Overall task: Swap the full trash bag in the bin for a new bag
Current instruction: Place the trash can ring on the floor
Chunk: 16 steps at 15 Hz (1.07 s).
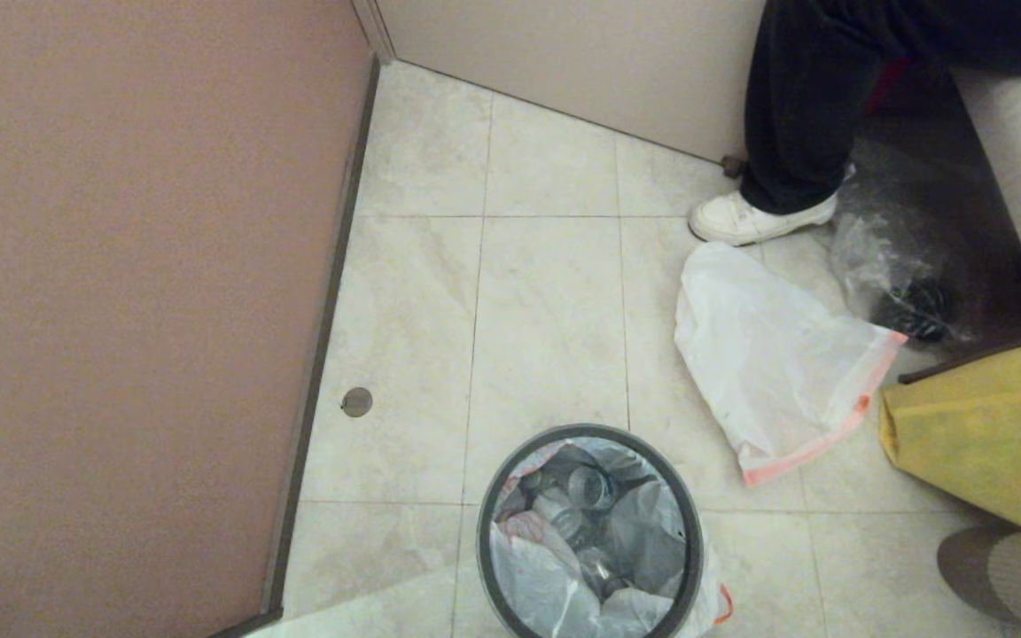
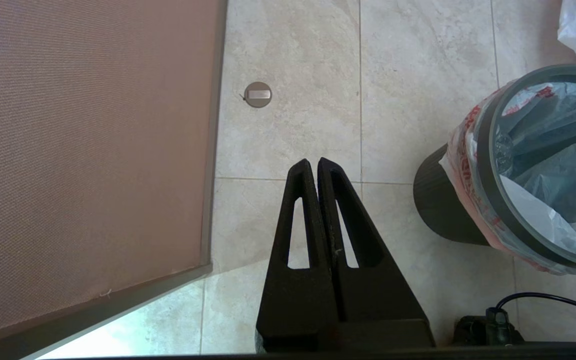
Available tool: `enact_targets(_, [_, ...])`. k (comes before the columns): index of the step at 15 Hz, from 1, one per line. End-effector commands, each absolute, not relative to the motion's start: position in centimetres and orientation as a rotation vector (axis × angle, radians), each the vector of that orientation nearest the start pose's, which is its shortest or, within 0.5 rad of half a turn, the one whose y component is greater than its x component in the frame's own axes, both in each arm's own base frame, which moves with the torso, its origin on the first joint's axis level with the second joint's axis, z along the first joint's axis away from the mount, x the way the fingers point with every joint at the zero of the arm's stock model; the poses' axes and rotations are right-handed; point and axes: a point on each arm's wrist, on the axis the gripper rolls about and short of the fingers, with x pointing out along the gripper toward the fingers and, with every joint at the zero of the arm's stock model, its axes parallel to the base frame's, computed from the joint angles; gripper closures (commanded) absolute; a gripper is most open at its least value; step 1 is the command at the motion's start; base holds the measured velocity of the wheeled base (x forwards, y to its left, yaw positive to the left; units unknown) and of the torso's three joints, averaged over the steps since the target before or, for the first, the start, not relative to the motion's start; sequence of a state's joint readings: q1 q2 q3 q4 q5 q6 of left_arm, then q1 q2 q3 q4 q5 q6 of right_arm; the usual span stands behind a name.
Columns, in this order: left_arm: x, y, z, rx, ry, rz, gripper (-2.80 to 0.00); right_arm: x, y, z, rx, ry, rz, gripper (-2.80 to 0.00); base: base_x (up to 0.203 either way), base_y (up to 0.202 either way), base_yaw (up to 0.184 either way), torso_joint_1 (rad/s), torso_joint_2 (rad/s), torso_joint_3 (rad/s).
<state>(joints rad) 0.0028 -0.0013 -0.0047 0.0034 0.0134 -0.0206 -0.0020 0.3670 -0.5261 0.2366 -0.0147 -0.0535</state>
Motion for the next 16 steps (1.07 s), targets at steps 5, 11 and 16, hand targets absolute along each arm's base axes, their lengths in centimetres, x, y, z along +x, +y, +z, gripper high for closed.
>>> enact_targets(5, [-2.3,0.0,7.6,-0.021,-0.002,0.017,0.0,9.8,0.3,22.4,-0.119,0.473,0.05,0.0,0.0,0.0,0.0,0.0,0.0,0.0])
enact_targets(11, [-2.3,0.0,7.6,-0.021,-0.001,0.017,0.0,20.1,4.7,18.2,-0.237,0.809,0.217,0.0,0.0,0.0,0.0,0.0,0.0,0.0])
enact_targets(16, [-2.3,0.0,7.6,-0.021,-0.002,0.017,0.0,24.9,14.0,13.4,-0.308,0.812,0.263,0.0,0.0,0.0,0.0,0.0,0.0,0.0])
